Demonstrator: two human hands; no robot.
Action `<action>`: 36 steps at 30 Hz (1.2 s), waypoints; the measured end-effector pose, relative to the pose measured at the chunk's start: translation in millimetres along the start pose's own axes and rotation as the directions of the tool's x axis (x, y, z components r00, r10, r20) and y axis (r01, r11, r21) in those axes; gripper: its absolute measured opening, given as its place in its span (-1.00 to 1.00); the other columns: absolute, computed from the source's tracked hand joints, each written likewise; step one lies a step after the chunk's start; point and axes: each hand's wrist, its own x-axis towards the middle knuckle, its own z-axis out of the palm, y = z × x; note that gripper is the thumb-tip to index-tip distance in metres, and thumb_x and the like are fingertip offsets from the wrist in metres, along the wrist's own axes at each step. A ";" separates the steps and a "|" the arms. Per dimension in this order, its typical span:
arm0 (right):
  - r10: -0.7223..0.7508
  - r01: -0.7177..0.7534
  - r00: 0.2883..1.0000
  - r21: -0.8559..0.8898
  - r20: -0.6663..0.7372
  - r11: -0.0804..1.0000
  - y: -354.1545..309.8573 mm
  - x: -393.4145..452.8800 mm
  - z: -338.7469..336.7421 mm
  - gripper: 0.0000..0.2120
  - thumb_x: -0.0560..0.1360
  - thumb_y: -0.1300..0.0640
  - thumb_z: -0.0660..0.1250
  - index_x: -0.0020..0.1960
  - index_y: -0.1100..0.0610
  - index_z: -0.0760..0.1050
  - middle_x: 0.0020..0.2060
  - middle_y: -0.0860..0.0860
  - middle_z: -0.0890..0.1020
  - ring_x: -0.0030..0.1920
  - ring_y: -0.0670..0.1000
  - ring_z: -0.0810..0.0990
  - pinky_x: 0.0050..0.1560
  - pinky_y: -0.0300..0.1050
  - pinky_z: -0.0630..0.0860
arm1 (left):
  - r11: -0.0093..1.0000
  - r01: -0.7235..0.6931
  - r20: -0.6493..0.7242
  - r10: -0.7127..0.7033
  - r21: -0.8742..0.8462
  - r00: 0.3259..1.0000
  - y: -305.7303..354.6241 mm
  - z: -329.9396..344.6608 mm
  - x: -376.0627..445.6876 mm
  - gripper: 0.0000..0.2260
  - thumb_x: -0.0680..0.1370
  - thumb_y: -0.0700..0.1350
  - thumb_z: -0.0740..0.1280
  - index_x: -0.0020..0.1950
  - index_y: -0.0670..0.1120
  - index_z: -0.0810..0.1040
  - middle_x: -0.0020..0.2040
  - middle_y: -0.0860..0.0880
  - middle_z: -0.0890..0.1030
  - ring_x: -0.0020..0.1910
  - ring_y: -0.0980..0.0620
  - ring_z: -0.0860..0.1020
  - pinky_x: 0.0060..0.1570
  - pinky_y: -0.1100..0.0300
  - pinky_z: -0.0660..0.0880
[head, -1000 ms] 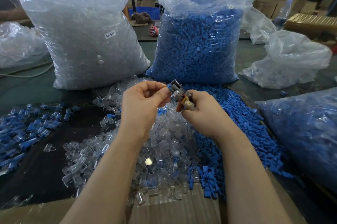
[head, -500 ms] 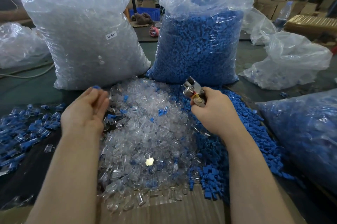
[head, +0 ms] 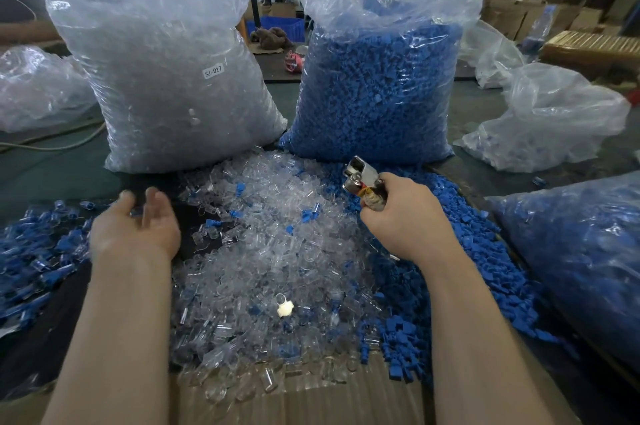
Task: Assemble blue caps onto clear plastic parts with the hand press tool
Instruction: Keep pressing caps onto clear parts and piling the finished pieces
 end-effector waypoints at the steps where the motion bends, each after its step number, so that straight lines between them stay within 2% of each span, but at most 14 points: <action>1: -0.011 0.011 1.000 -0.004 -0.008 1.000 -2.2 -0.6 0.3 -0.82 0.43 0.04 0.29 -0.26 -0.01 0.31 -0.36 -0.08 0.49 -0.33 -0.05 0.44 -0.39 -0.10 0.25 | 0.974 0.138 0.087 -0.124 -0.180 0.988 -0.4 6.3 0.3 -0.90 0.60 -0.12 0.34 -0.03 -0.15 0.55 -0.12 -0.05 0.59 -0.38 0.15 0.55 -0.31 0.41 0.54; 2: -0.026 0.026 0.999 -0.007 -0.020 1.000 -4.8 -1.3 0.7 -0.82 0.42 0.03 0.29 -0.26 -0.01 0.29 -0.36 -0.08 0.49 -0.33 -0.05 0.43 -0.40 -0.10 0.24 | 0.968 0.221 0.195 -0.195 -0.123 0.961 -1.9 15.7 -6.8 -0.92 0.58 -0.11 0.36 -0.08 -0.10 0.55 -0.18 0.02 0.59 -0.37 0.19 0.54 -0.31 0.37 0.52; 3: -0.042 0.042 0.999 -0.006 -0.035 0.999 -7.7 -2.0 1.0 -0.82 0.41 0.03 0.27 -0.27 0.00 0.28 -0.37 -0.09 0.48 -0.34 -0.06 0.41 -0.41 -0.11 0.23 | 0.975 0.202 0.284 -0.220 0.091 0.933 -2.4 28.6 -18.5 -0.90 0.54 -0.06 0.39 -0.10 -0.07 0.56 -0.23 0.06 0.60 -0.37 0.20 0.53 -0.33 0.37 0.49; 5: -0.074 0.074 0.996 -0.001 -0.054 0.997 -13.4 -2.7 1.8 -0.84 0.40 0.04 0.27 -0.26 0.00 0.28 -0.38 -0.09 0.47 -0.35 -0.04 0.42 -0.42 -0.14 0.22 | 0.888 0.026 0.452 -0.259 0.460 0.854 -14.6 42.3 -37.6 -0.73 0.40 0.08 0.45 -0.04 -0.07 0.59 -0.21 0.06 0.64 -0.31 0.18 0.55 -0.38 0.36 0.48; 8: -0.144 0.143 0.988 -0.020 -0.058 0.989 -22.9 -4.0 3.6 -0.84 0.41 0.08 0.30 -0.22 -0.01 0.30 -0.36 -0.07 0.51 -0.32 0.06 0.46 -0.39 -0.11 0.29 | 0.699 -0.234 0.600 -0.336 0.676 0.726 -37.2 51.1 -63.7 -0.52 0.32 0.25 0.41 0.06 -0.07 0.62 -0.10 0.03 0.68 -0.18 0.10 0.62 -0.34 0.29 0.53; 11: -0.207 0.205 0.977 -0.042 -0.051 0.978 -30.3 -5.5 4.1 -0.89 0.41 0.09 0.30 -0.10 0.02 0.39 -0.27 -0.01 0.61 -0.24 0.16 0.53 -0.29 -0.02 0.41 | 0.654 -0.319 0.647 -0.349 0.686 0.678 -53.6 57.6 -78.6 -0.68 0.46 0.13 0.44 -0.04 -0.12 0.66 -0.20 0.00 0.72 -0.26 0.11 0.63 -0.26 0.26 0.57; 15: -0.277 0.276 0.961 -0.065 -0.016 0.959 -32.3 -5.2 3.7 -0.81 0.38 0.12 0.33 -0.06 0.05 0.36 -0.21 -0.04 0.54 -0.13 0.12 0.49 -0.18 -0.02 0.33 | 0.723 -0.371 0.650 -0.141 0.583 0.747 -60.6 58.1 -81.0 -0.90 0.49 -0.14 0.46 -0.20 -0.15 0.66 -0.36 -0.02 0.68 -0.41 0.15 0.60 -0.35 0.30 0.57; 18: -0.235 0.236 0.972 -0.138 0.029 0.962 -26.8 -4.9 -0.1 -0.59 0.36 0.08 0.34 0.19 -0.05 0.38 -0.04 -0.10 0.48 0.03 0.03 0.40 0.12 0.00 0.30 | 0.777 -0.318 0.566 -0.059 0.543 0.822 -57.6 56.6 -74.1 -0.87 0.48 -0.15 0.47 -0.25 -0.15 0.67 -0.39 -0.03 0.64 -0.43 0.14 0.57 -0.38 0.30 0.55; 21: -0.192 0.196 0.981 -0.132 0.042 0.972 -24.8 -5.5 -1.5 -0.55 0.42 0.07 0.32 0.29 -0.09 0.36 0.00 -0.06 0.49 0.06 0.05 0.43 0.10 -0.01 0.32 | 0.763 -0.317 0.586 -0.100 0.564 0.804 -50.0 53.2 -64.4 -0.82 0.49 -0.04 0.47 -0.19 -0.15 0.69 -0.32 -0.05 0.68 -0.37 0.11 0.61 -0.31 0.28 0.57; 25: 0.025 -0.018 0.998 -0.099 0.063 0.995 -21.4 -4.4 0.2 -0.71 0.47 0.05 0.25 0.18 -0.04 0.34 -0.17 -0.04 0.50 -0.23 0.06 0.47 -0.32 -0.08 0.32 | 0.490 -0.497 0.621 -0.122 0.716 0.774 -40.8 44.8 -47.3 -0.79 0.55 0.14 0.35 -0.11 0.03 0.65 -0.23 0.09 0.70 -0.21 0.15 0.64 -0.17 0.23 0.51; 29: 0.309 -0.309 0.951 -0.126 -0.019 0.943 -7.7 -1.5 1.2 -0.81 0.49 0.09 0.25 0.05 0.09 0.31 -0.24 0.04 0.46 -0.32 0.06 0.42 -0.39 -0.10 0.28 | 0.057 -0.595 0.595 0.023 0.801 0.803 -25.1 33.1 -25.2 -0.92 0.57 0.00 0.32 -0.02 0.07 0.61 -0.03 0.06 0.67 -0.05 0.02 0.59 0.03 0.08 0.51; 33: 0.467 -0.469 0.883 -0.135 -0.049 0.873 4.4 -2.5 5.1 -0.73 0.52 0.10 0.29 0.14 0.20 0.34 -0.04 0.13 0.50 -0.22 0.14 0.45 -0.43 -0.12 0.20 | -0.384 -0.455 0.491 -0.006 0.803 0.871 -14.1 20.3 -8.1 -0.69 0.56 -0.11 0.24 0.29 -0.02 0.55 0.25 -0.17 0.54 0.16 -0.22 0.51 0.17 -0.04 0.48; 34: 0.485 -0.486 0.873 -0.151 -0.042 0.861 6.0 -3.0 6.3 -0.71 0.52 0.10 0.30 0.16 0.21 0.34 0.03 0.16 0.51 -0.18 0.16 0.46 -0.44 -0.12 0.21 | -0.460 -0.408 0.444 -0.033 0.789 0.896 -12.7 18.5 -5.5 -0.65 0.54 -0.13 0.23 0.32 -0.05 0.53 0.27 -0.21 0.49 0.17 -0.26 0.50 0.18 -0.07 0.47; 36: 0.503 -0.497 0.864 -0.195 -0.020 0.846 7.5 -3.6 9.2 -0.71 0.53 0.11 0.30 0.17 0.22 0.37 0.07 0.18 0.52 -0.17 0.17 0.47 -0.45 -0.12 0.22 | -0.486 -0.375 0.374 -0.104 0.789 0.921 -12.0 16.4 -1.7 -0.65 0.53 -0.16 0.23 0.31 -0.11 0.53 0.26 -0.23 0.49 0.15 -0.24 0.51 0.19 -0.08 0.48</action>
